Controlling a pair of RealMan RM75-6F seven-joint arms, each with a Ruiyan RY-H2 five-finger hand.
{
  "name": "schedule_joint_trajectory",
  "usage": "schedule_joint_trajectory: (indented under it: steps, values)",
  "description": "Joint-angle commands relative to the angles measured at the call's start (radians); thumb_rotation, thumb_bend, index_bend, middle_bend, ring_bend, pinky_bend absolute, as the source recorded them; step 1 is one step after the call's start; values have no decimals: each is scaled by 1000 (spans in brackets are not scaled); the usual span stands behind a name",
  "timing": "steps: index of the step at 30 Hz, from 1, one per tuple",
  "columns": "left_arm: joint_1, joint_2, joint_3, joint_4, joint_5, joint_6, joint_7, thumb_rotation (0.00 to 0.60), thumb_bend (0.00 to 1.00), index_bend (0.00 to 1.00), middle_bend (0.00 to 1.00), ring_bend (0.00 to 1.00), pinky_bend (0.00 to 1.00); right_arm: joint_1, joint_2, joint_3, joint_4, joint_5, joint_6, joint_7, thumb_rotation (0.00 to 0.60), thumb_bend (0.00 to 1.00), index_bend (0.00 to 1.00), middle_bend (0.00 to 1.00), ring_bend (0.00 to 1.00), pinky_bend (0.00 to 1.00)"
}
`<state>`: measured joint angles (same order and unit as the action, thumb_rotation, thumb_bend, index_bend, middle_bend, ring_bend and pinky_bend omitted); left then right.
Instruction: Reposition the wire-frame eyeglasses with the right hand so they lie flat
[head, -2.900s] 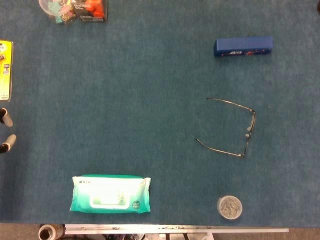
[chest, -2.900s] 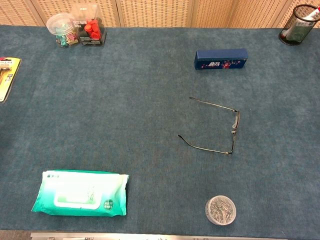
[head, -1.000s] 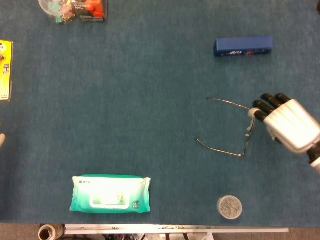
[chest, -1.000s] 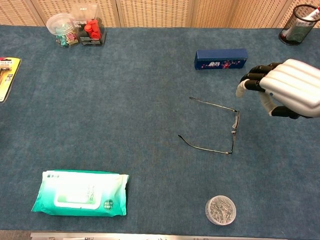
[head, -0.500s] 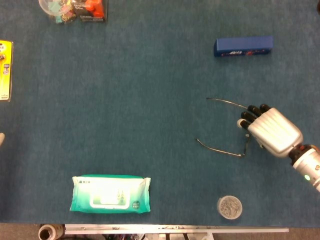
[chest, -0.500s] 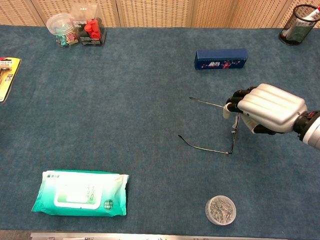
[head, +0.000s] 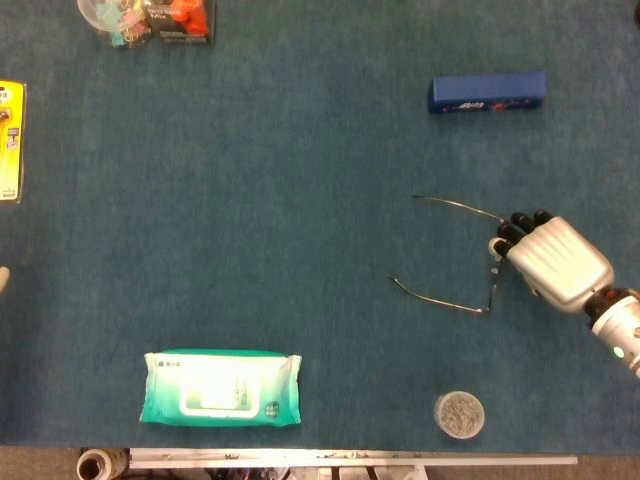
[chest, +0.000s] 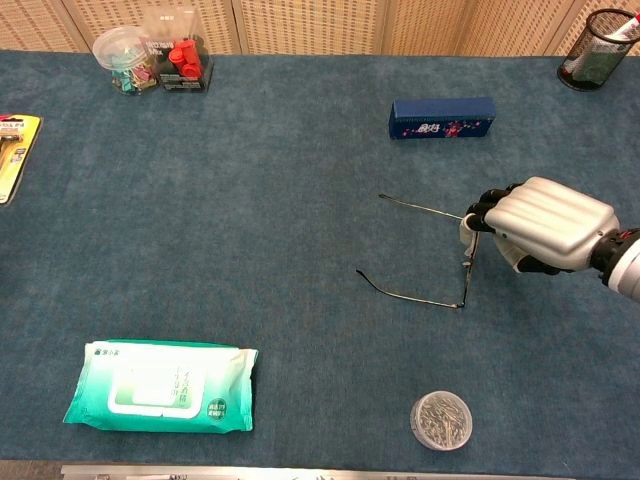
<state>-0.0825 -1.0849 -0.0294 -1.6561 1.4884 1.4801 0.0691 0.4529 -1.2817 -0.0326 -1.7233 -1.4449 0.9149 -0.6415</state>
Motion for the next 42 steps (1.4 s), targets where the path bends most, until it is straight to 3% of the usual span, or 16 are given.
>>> schedule_joint_trajectory:
  steps: [1,13,21,42]
  values:
    - [0,-2,-1,0,-3,-1,1,600,194,563,511,361,441,4,0,-3,4,16,-2,-13,600,860,358,329,231,352]
    - [0,-1,-2,0,-5,-3,0,600,195,563,511,361,441,14,21,-27,-24,50,-2,-39,600,860,358,390,239,352]
    - [-1,-2,-2,1,-7,-6,5,600,194,563,511,361,441,20,58,-56,-63,65,-14,-57,600,860,358,496,355,352]
    - [-1,1,-4,-3,-14,-11,3,600,194,563,511,361,441,47,123,-133,-145,11,-77,10,600,864,358,530,390,352]
